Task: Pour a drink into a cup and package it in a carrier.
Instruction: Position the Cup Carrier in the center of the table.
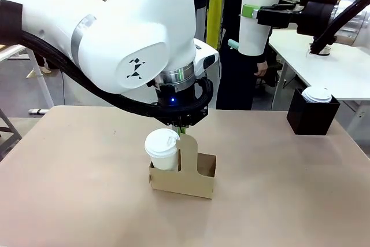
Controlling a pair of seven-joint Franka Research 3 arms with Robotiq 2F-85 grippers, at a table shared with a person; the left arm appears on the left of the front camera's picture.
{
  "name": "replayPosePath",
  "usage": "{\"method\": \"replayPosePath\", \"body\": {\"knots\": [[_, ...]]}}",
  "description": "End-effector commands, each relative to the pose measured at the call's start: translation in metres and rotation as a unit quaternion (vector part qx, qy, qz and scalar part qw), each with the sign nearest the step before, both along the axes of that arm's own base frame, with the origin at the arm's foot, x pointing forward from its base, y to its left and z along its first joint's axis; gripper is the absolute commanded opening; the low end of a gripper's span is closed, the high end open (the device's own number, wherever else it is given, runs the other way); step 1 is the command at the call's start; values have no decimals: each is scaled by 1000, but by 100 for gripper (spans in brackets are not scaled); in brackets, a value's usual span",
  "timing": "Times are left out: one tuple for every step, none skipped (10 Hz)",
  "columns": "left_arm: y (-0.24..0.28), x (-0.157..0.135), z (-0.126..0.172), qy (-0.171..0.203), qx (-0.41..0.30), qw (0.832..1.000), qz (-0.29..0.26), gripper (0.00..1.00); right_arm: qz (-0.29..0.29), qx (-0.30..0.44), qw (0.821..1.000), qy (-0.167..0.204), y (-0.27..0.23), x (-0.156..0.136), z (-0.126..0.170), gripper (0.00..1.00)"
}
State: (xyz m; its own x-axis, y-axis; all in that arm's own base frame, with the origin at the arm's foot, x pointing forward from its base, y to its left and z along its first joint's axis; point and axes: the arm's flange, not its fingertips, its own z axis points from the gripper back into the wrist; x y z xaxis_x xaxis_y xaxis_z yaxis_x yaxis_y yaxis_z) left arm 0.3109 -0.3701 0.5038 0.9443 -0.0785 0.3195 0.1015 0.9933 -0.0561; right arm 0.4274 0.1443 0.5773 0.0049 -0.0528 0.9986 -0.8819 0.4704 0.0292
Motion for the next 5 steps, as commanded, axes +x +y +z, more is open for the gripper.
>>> {"method": "replayPosePath", "body": {"knots": [[0, 0, 0, 0, 0, 1000, 0, 61, -7, 2, 1000, -3, 4, 2, 6, 81], [6, 0, 6, 4, -4, 1000, -19, 59, -7, 2, 1000, -3, 4, 2, 6, 81], [11, -1, 16, 7, -15, 999, -31, 100, -7, 2, 1000, -3, 4, 2, 6, 81], [17, -3, 32, 11, -24, 998, -55, 100, 0, 0, 1000, 0, 0, 0, 0, 81], [27, -5, 50, 2, -33, 996, -80, 100, 54, -8, 998, 30, -1, 12, -9, 81]]}}
